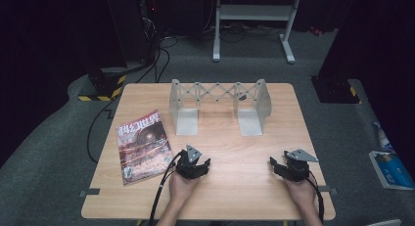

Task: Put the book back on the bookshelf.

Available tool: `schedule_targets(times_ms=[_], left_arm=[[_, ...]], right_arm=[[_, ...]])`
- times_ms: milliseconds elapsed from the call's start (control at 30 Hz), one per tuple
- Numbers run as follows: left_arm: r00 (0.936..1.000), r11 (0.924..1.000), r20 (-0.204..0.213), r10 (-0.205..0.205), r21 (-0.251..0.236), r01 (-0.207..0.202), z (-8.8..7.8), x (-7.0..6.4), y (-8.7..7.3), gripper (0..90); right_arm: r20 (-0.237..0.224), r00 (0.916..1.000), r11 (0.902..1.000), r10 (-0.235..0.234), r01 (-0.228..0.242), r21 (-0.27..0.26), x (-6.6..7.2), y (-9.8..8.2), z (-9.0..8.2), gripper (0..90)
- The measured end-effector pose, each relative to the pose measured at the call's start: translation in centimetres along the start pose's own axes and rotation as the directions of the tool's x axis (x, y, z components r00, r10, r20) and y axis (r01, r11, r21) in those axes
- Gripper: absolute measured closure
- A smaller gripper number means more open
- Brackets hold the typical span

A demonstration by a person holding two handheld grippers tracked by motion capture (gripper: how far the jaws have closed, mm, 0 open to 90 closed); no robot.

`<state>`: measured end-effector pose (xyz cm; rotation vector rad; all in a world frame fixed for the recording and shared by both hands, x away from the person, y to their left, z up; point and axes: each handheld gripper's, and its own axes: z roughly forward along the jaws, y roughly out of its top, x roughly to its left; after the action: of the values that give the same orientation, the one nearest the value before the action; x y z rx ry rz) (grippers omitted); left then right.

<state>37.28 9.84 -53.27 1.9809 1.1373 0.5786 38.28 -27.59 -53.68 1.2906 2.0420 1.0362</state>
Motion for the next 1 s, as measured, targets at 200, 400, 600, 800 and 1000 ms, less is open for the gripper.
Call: schedule_targets(times_ms=[200,400,600,800,1000], left_arm=[[1.0,1.0,-0.002,0.001,-0.001,-0.001,0.0,0.0,-0.01,38.6],[0.9999,1.0,-0.004,-0.009,-0.002,0.009,-0.06,-0.09,-0.09,38.1],[1.0,1.0,-0.003,-0.009,-0.001,0.009,-0.07,-0.15,-0.1,37.3],[1.0,1.0,-0.005,-0.008,0.001,0.008,-0.11,-0.21,-0.12,36.8],[1.0,1.0,-0.004,-0.008,-0.001,0.008,-0.1,-0.2,-0.12,36.7]], right_arm=[[-0.001,1.0,1.0,-0.002,0.002,-0.001,-0.01,-0.01,0.0,33.0],[-0.001,1.0,1.0,-0.001,0.001,-0.001,0.0,-0.01,0.01,33.0],[-0.001,1.0,1.0,-0.001,0.001,-0.001,0.0,-0.01,0.01,33.0],[-0.003,1.0,1.0,-0.003,0.003,-0.001,0.0,-0.01,0.01,33.0],[-0.003,1.0,1.0,-0.002,0.002,0.0,0.01,-0.01,0.0,33.0]])
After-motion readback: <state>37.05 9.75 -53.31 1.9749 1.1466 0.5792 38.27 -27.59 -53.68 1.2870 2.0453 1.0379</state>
